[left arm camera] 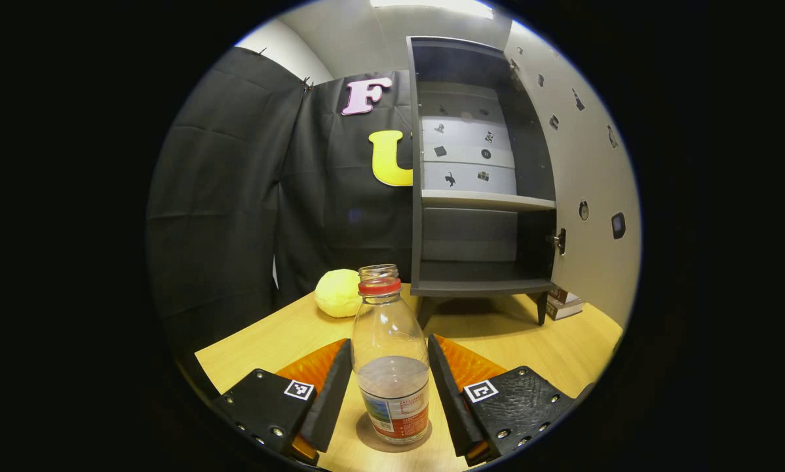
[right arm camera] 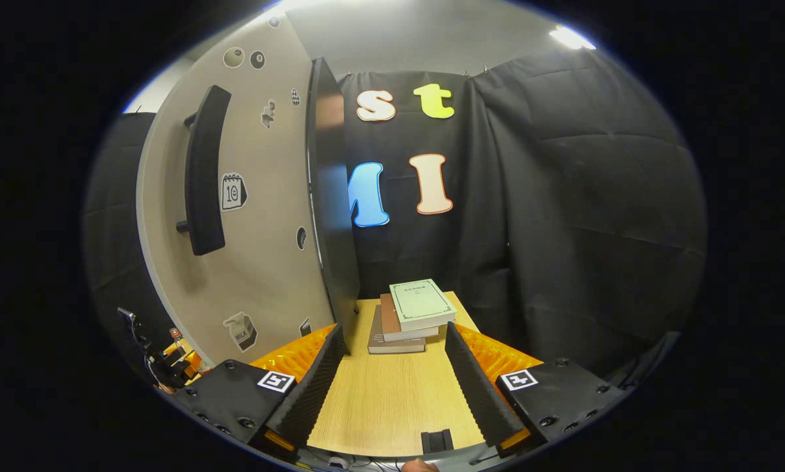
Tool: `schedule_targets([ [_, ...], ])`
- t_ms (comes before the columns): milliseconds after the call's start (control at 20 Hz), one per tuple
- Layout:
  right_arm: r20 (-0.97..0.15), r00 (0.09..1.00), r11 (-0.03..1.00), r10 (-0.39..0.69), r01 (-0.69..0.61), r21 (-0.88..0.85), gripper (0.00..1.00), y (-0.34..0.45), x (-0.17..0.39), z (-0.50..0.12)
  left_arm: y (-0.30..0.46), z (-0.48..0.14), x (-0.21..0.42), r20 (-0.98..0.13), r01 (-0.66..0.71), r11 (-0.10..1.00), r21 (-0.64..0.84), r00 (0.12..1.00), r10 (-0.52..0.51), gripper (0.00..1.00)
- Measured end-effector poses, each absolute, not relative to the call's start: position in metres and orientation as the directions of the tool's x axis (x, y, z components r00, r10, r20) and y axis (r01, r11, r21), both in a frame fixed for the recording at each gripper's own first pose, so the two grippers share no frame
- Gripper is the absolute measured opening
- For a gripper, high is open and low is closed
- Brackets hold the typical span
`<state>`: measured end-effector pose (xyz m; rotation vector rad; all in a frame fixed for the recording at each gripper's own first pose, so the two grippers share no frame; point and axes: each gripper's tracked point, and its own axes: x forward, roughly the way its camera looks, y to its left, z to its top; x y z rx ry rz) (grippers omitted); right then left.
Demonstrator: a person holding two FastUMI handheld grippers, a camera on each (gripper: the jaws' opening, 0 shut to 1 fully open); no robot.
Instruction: Open the cabinet door with the right hand, grasp the bottle in the cabinet with the left hand and place it on the coaster, then close the cabinet door with the right hand.
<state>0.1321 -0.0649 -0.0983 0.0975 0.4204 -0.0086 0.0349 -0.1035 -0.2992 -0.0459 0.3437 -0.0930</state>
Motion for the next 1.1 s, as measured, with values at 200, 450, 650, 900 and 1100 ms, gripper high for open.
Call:
schedule_targets([
  [200, -0.409, 0.913, 0.995, 0.016, 0.027, 0.099, 0.98, -0.066, 0.134, -0.101, -0.103, -0.301, 0.034, -0.333, 0.073, 0.995, -0.062, 0.939, -0.090, 0.65],
  [450, -0.399, 0.917, 0.994, 0.024, 0.021, 0.109, 0.98, -0.066, 0.137, -0.098, -0.100, -0.293, 0.029, -0.345, 0.058, 0.998, -0.037, 0.936, -0.068, 0.68],
  [650, -0.388, 0.921, 0.993, 0.030, 0.018, 0.120, 0.92, -0.067, 0.139, -0.095, -0.101, -0.272, 0.028, -0.314, 0.062, 0.998, -0.025, 0.947, -0.067, 0.66],
  [900, -0.350, 0.935, 0.989, 0.049, 0.004, 0.150, 0.98, -0.065, 0.144, -0.074, -0.095, -0.224, 0.037, -0.274, 0.044, 0.999, -0.026, 0.960, -0.050, 0.68],
  [1100, -0.311, 0.947, 0.982, 0.082, -0.024, 0.187, 0.98, -0.060, 0.151, -0.049, -0.083, -0.164, 0.032, -0.252, 0.019, 1.000, -0.016, 0.967, -0.023, 0.68],
])
